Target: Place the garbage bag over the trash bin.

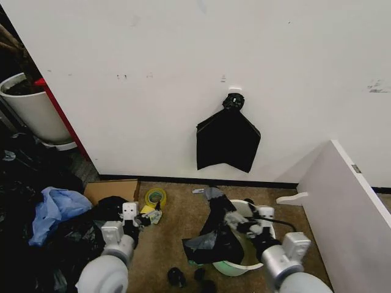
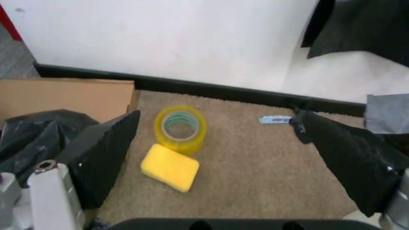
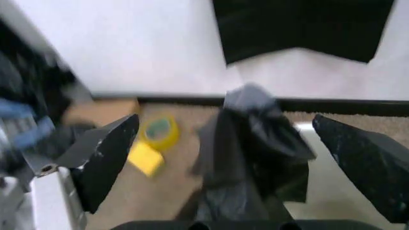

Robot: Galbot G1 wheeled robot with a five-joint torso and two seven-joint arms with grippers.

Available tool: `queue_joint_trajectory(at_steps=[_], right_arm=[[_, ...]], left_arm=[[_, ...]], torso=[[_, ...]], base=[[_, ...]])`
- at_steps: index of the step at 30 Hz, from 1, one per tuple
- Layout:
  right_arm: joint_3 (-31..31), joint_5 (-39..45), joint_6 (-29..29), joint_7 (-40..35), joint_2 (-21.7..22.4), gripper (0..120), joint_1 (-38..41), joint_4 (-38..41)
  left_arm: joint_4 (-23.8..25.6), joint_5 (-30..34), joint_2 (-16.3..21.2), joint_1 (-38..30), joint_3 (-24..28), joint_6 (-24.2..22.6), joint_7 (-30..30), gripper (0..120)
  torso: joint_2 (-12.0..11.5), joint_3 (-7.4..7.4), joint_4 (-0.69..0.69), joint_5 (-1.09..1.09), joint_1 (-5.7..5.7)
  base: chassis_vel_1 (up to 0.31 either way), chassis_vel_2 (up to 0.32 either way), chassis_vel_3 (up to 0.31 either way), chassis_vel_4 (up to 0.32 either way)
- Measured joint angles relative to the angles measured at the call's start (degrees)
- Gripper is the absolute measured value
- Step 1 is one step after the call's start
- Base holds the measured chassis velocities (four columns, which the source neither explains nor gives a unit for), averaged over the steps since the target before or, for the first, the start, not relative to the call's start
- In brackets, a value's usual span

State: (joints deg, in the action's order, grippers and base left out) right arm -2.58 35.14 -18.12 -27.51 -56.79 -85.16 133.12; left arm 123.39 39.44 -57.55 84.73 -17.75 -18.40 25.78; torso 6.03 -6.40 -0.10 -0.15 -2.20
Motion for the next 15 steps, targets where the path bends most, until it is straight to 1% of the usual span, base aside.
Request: queue_joint_trajectory(at_steps=[1,3,6,8,9,13,14,15], right_arm=[[2.0,-2.6,-2.0,-0.3,-0.1,98,1.2,-1.6],[4.1,-4.9,-4.4,-1.4,-0.3,95,2.3,-2.9],[5.5,-4.8,-7.3,-3.7,-1.1,84,3.9,-4.2],[5.6,-4.5,-7.6,-4.1,-1.2,81,4.1,-4.4],[5.7,-4.0,-7.9,-4.6,-1.3,79,4.3,-4.7],[5.4,-0.8,-8.2,-7.0,-2.0,60,5.3,-5.8],[5.1,0.4,-8.2,-7.5,-2.1,56,5.4,-5.9],[5.1,0.4,-8.2,-7.5,-2.1,56,5.4,-5.9]], left_arm=[[-0.5,0.0,0.0,-0.1,0.0,0.1,-0.1,100],[-0.6,-0.1,-0.1,0.0,0.4,0.1,-0.1,100],[-0.7,-0.9,-0.3,0.0,1.0,0.2,-0.1,100],[-0.7,-1.1,-0.3,-0.1,1.2,0.2,-0.1,100],[-0.8,-1.2,-0.4,-0.1,1.3,0.2,-0.1,100],[-1.1,-1.7,-0.7,-0.7,2.4,0.2,-0.1,100],[-1.2,-1.9,-0.8,-0.8,2.7,0.2,-0.1,100],[-1.2,-1.9,-0.8,-0.8,2.7,0.2,-0.1,100]], torso=[[0.0,0.0,0.0,0.0,0.0],[0.0,0.0,-0.01,0.0,0.0],[0.0,0.0,-0.01,0.0,0.0],[0.0,0.0,0.0,0.0,0.0],[0.0,0.0,0.0,0.0,0.0],[0.0,0.0,0.0,-0.01,0.0],[0.0,0.0,-0.01,-0.01,0.0],[0.0,0.0,-0.01,-0.01,0.0]], base=[[0.0,0.0,0.0,0.0],[0.0,0.0,0.0,0.0],[0.0,0.0,0.0,0.0],[0.0,0.0,0.0,0.0],[0.0,0.0,0.0,0.0],[0.0,0.0,0.0,0.0],[0.0,0.0,0.0,0.0],[0.0,0.0,0.0,0.0]])
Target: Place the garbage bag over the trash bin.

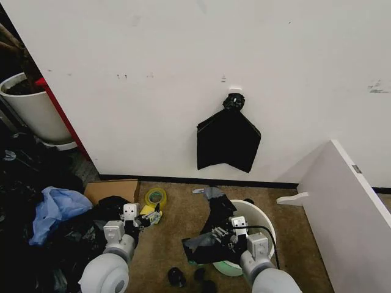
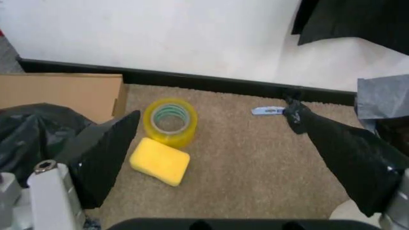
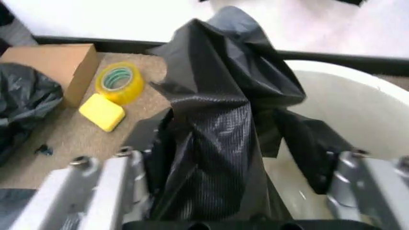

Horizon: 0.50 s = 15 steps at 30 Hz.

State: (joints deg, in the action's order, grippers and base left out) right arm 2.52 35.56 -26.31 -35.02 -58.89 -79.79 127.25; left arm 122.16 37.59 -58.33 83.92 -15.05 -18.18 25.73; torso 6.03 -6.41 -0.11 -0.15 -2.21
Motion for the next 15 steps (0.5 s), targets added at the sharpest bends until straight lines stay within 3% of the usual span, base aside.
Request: queue_joint_trajectory(at_steps=[5,10,14,15], right_arm=[[-2.8,6.2,2.0,-1.5,1.3,33,-2.1,1.2],[-3.6,7.2,2.9,-2.3,1.7,21,-3.6,1.4],[-5.1,8.2,5.7,-4.6,2.0,0,-5.6,1.6],[-5.6,8.5,6.5,-5.2,2.0,0,-6.3,1.6]], left_arm=[[-0.8,-1.0,-1.0,-0.9,1.9,0.0,0.0,100],[-0.8,-1.0,-0.9,-1.0,2.0,0.0,0.1,100],[-1.1,-1.0,-0.6,-1.1,2.4,0.0,0.0,100],[-1.3,-0.9,-0.6,-1.3,2.7,0.0,-0.2,100]], torso=[[0.0,0.0,-0.01,0.02,0.0],[0.0,0.0,0.0,0.0,0.0],[0.0,0.0,0.0,0.0,0.0],[0.0,0.0,0.0,0.0,0.0]], base=[[0.0,0.0,0.0,0.0],[0.0,0.0,0.0,0.0],[0.0,0.0,0.0,0.0],[0.0,0.0,0.0,0.0]])
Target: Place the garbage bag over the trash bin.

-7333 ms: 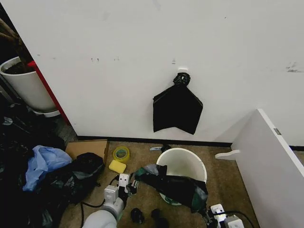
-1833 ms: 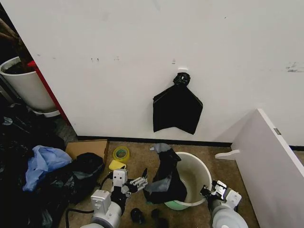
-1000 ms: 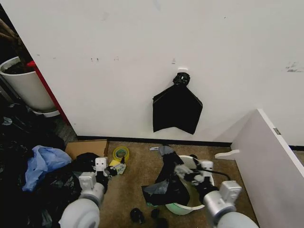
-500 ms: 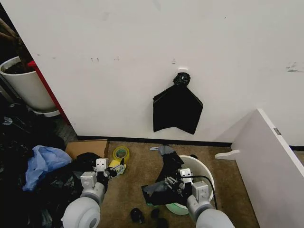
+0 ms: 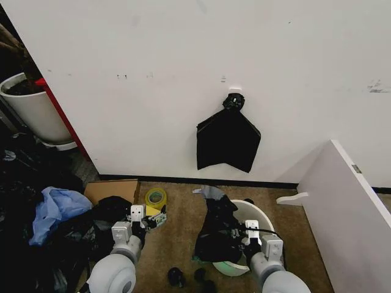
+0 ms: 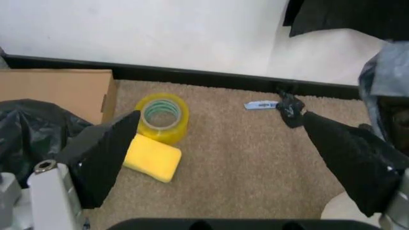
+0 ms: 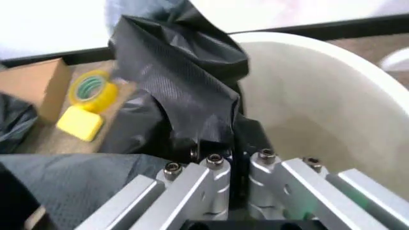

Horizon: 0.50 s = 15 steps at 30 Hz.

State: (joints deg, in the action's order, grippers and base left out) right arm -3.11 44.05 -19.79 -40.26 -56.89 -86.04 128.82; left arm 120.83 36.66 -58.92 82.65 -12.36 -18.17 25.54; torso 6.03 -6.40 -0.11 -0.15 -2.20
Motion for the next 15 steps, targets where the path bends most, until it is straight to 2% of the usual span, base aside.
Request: queue_joint_trajectory(at_steps=[7,11,14,15], right_arm=[[-0.5,4.9,5.4,-1.5,-0.5,0,-0.9,-0.6],[-0.3,6.2,6.5,-1.3,-0.7,0,-0.9,-1.0],[0.7,7.8,7.0,0.4,-0.9,0,-0.7,-1.1],[0.7,7.8,7.0,0.4,-0.9,0,-0.7,-1.1]], left_arm=[[-1.8,0.2,-0.6,-1.0,1.6,0.7,-3.2,100],[-2.1,0.4,-0.9,-1.1,1.9,0.8,-4.6,100],[-2.8,3.3,-0.4,-2.1,2.6,1.5,-9.5,100],[-2.8,3.3,-0.4,-2.1,2.6,1.5,-9.5,100]], torso=[[0.0,0.0,0.0,0.0,0.0],[0.0,0.0,0.0,0.0,0.0],[0.0,0.0,0.01,0.0,0.0],[0.0,0.0,0.01,0.0,0.0]], base=[[0.0,0.0,0.0,0.0],[0.0,0.0,0.0,0.0],[0.0,0.0,0.0,0.0],[0.0,0.0,0.0,0.0]])
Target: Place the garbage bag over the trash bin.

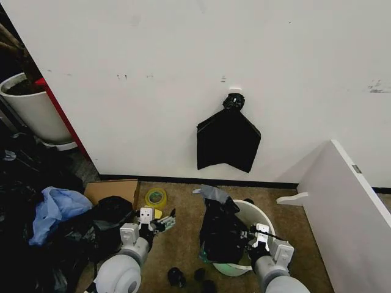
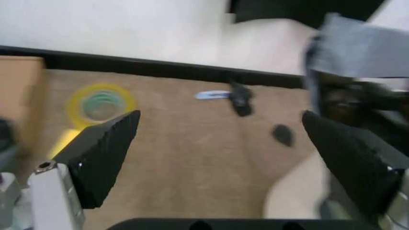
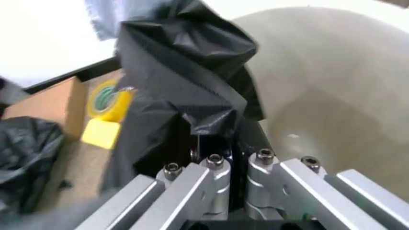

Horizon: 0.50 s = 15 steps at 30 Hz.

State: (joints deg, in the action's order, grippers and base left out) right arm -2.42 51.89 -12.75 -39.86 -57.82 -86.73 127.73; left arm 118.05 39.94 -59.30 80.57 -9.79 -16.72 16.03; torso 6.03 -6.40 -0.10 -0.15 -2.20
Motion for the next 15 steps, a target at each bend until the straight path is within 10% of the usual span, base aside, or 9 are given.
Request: queue_joint_trajectory(at_steps=[15], right_arm=[[-2.4,13.3,2.6,-1.9,-3.9,0,1.1,0.6]], left_arm=[[-8.8,9.4,2.5,-15.8,8.3,-4.0,-11.8,100]], torso=[[0.0,0.0,-0.01,0.0,0.0]], base=[[0.0,0.0,0.0,0.0]])
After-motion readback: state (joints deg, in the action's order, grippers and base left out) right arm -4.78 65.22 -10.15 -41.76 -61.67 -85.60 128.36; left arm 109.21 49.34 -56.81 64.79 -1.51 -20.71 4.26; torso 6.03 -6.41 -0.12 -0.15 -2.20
